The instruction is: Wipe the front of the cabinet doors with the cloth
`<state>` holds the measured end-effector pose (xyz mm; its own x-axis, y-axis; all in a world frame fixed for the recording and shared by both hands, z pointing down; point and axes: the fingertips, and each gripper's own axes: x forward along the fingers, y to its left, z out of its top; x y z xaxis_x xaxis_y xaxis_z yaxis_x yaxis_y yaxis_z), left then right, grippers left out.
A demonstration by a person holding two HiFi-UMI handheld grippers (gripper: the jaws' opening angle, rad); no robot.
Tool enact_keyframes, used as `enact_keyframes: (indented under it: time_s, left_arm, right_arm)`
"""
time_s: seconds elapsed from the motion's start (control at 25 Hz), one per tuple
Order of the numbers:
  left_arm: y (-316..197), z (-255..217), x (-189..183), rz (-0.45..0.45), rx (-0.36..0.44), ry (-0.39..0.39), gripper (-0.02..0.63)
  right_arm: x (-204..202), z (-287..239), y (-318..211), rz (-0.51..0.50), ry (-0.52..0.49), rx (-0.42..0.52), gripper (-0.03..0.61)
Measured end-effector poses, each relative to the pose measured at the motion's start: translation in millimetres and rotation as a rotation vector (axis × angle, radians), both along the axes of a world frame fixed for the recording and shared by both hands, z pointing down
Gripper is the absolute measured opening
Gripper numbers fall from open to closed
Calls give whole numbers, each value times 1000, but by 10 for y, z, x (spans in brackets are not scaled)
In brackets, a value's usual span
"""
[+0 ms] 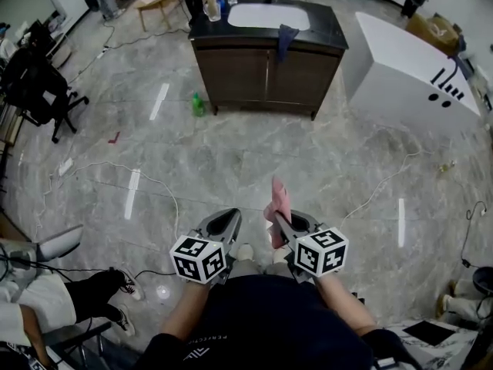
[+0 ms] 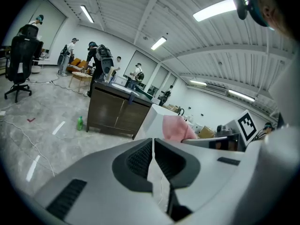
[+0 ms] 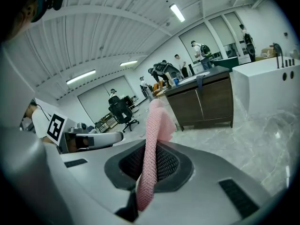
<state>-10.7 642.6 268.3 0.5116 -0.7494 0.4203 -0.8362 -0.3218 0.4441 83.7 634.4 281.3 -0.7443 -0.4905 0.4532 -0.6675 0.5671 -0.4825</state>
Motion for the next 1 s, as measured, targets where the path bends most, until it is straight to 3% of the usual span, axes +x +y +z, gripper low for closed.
enact_keyframes:
  time_s: [0.52, 0.8, 1.0]
  left_arm:
    - [-15, 81, -956, -47, -11, 16, 21]
    - [-124, 186, -1002, -8, -34, 20, 21]
    - [-419, 127, -1051, -41, -17, 59, 20]
  right_arm:
    - [-797, 8, -116, -28, 14, -10, 41]
    - [-878, 55, -267, -19, 32, -18, 41]
    - [-926, -5, -619, -2, 25, 27, 41]
